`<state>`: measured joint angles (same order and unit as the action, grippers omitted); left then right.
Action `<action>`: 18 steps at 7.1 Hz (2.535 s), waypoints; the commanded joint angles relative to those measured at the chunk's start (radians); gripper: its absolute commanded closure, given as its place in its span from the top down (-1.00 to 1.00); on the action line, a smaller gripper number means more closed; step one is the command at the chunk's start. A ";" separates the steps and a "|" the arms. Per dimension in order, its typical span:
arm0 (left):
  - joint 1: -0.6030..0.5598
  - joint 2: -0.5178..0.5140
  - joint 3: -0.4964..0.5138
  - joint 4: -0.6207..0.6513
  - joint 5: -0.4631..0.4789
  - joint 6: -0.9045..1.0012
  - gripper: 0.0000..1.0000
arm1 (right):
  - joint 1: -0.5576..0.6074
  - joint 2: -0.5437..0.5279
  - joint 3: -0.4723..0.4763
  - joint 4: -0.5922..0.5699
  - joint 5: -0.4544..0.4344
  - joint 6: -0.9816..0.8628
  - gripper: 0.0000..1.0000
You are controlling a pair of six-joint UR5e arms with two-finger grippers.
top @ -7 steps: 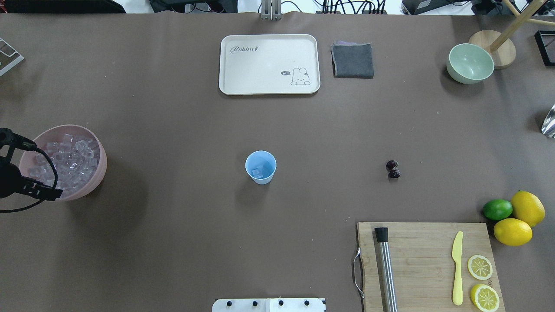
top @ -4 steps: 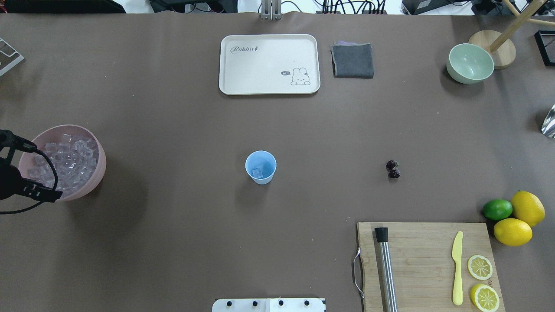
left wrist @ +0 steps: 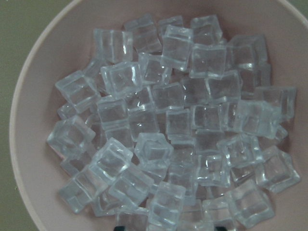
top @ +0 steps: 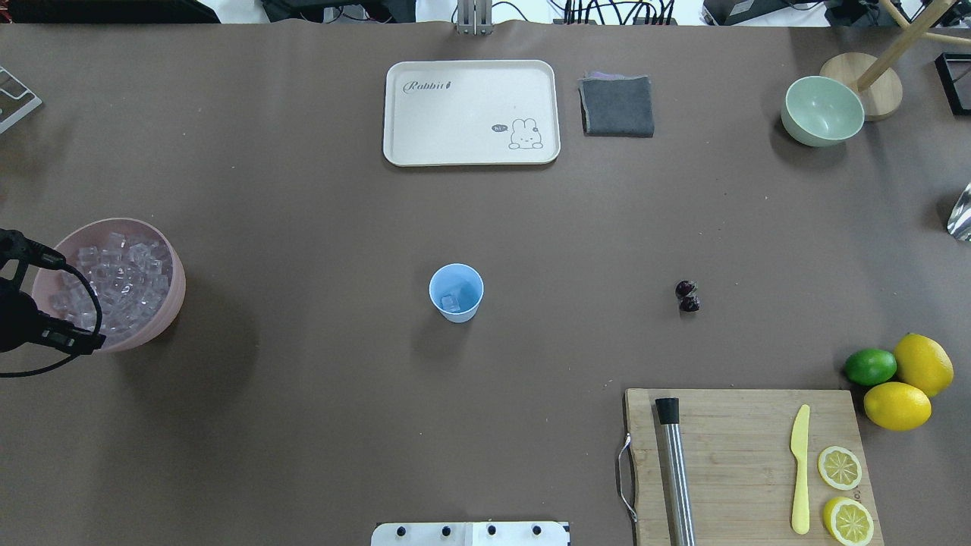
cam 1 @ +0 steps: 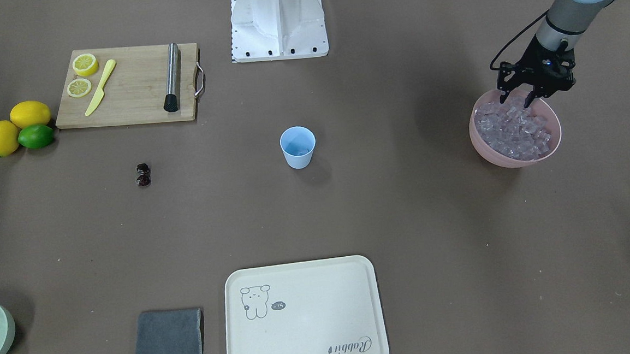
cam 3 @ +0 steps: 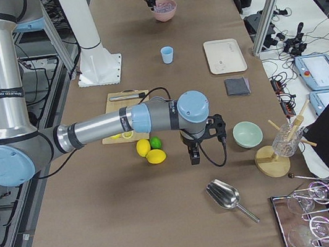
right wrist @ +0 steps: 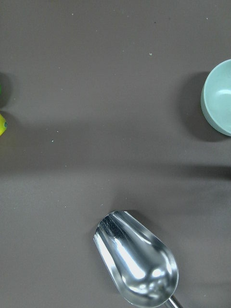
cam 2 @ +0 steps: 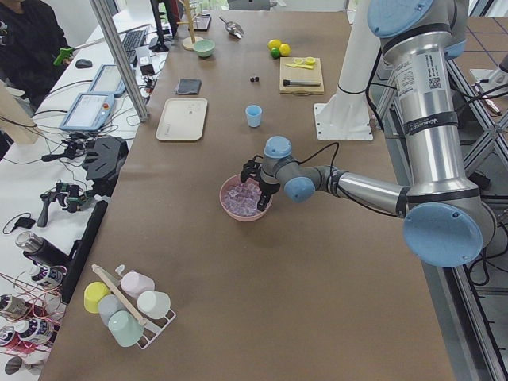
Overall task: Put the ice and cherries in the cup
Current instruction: 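Grasp another ice cube from the pink bowl with the left gripper, then carry the ice cube with the left gripper to the blue cup and release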
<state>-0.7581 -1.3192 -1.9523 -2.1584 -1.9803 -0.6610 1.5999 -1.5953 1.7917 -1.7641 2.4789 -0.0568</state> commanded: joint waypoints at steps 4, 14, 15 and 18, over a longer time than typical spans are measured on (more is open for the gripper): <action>-0.015 0.000 -0.026 0.000 -0.006 0.006 -1.00 | 0.000 0.003 0.000 0.000 0.000 0.000 1.00; 0.113 -0.717 -0.027 0.324 0.100 -0.449 -1.00 | 0.000 0.005 -0.005 -0.002 -0.002 0.000 1.00; 0.208 -0.777 0.015 0.327 0.197 -0.498 -1.00 | 0.000 0.003 -0.006 -0.002 -0.002 0.000 1.00; 0.283 -0.893 0.162 0.319 0.288 -0.506 -1.00 | 0.000 0.003 -0.008 -0.002 -0.002 0.002 1.00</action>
<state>-0.4923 -2.1846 -1.8354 -1.8360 -1.7098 -1.1650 1.6000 -1.5925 1.7849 -1.7656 2.4777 -0.0565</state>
